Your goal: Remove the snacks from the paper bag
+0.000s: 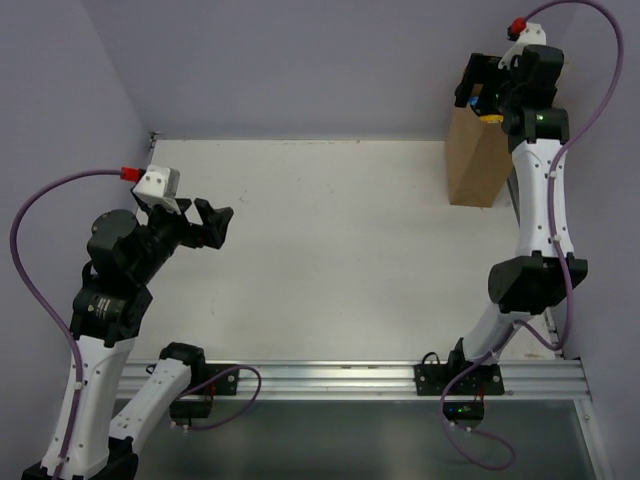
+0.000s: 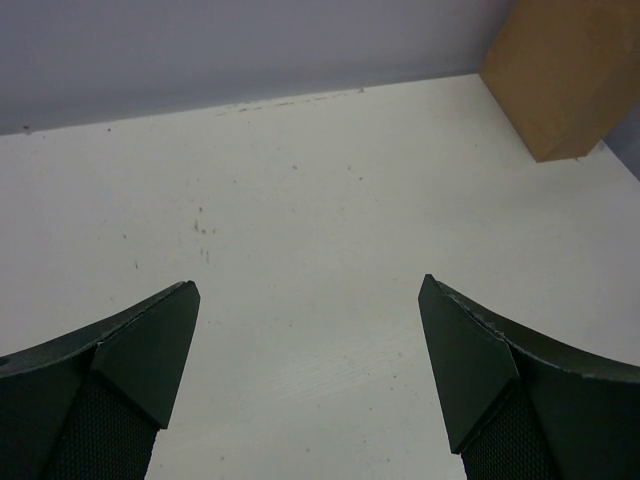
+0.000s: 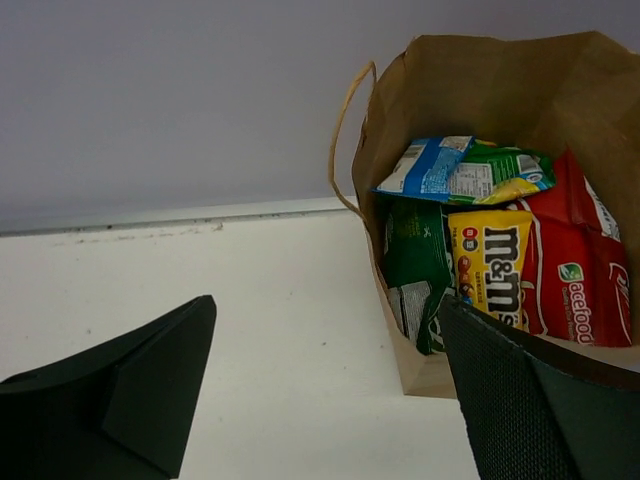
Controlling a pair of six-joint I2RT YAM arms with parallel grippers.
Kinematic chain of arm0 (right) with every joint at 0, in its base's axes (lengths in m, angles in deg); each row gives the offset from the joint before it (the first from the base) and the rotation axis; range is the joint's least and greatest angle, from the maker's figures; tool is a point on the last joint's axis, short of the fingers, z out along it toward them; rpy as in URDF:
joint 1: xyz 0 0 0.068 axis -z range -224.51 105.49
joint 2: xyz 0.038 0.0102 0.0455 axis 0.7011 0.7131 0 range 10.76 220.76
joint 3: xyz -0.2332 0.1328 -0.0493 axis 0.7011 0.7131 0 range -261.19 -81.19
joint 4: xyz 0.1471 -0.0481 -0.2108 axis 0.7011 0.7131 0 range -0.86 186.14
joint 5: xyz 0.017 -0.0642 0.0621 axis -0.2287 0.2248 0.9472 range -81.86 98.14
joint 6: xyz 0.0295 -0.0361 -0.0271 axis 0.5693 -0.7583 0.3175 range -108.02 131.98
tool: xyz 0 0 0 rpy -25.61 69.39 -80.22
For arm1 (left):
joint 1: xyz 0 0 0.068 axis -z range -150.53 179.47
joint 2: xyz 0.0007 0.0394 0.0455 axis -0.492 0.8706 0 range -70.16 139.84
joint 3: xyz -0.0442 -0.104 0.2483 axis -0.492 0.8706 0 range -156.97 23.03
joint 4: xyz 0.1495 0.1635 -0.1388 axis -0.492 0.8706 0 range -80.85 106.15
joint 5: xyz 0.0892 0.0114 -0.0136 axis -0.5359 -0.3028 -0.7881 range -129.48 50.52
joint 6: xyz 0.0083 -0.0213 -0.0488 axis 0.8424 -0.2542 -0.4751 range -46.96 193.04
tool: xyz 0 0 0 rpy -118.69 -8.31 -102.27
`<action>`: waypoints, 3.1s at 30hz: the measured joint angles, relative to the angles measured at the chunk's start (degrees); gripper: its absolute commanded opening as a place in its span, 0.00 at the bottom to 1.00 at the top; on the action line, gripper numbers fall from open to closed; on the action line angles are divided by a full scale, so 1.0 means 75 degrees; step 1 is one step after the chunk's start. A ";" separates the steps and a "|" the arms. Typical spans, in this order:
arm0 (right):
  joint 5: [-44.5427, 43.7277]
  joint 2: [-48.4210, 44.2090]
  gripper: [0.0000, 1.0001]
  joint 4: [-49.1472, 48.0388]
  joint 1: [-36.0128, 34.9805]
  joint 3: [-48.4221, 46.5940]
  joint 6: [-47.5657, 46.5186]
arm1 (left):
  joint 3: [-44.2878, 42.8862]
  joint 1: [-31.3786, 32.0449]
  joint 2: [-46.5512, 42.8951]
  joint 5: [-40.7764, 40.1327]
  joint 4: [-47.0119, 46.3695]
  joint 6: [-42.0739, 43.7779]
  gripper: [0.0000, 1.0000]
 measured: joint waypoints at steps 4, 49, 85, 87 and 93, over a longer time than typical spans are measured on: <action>0.0460 0.0924 0.89 -0.0015 0.0219 -0.0356 -0.0230 | 0.0099 0.0079 0.0006 0.0047 0.0000 -0.0003 1.00; 0.1574 -0.4057 0.14 -0.0892 -0.4744 0.6339 -0.0708 | -0.0781 0.0137 0.0886 0.0629 0.0472 -0.0239 1.00; 0.0527 -0.1530 0.63 0.0903 -0.1513 0.3206 -0.1614 | -0.0495 0.0137 0.0871 0.0921 0.1011 -0.0268 1.00; 0.0845 -0.1306 0.57 0.0877 -0.1513 0.3147 -0.1778 | -0.0495 0.0137 0.0889 0.0962 0.1000 -0.0259 1.00; 0.1565 -0.0968 0.34 0.0825 -0.1571 0.3037 -0.2098 | -0.0501 0.0137 0.1105 0.1107 0.0997 -0.0259 1.00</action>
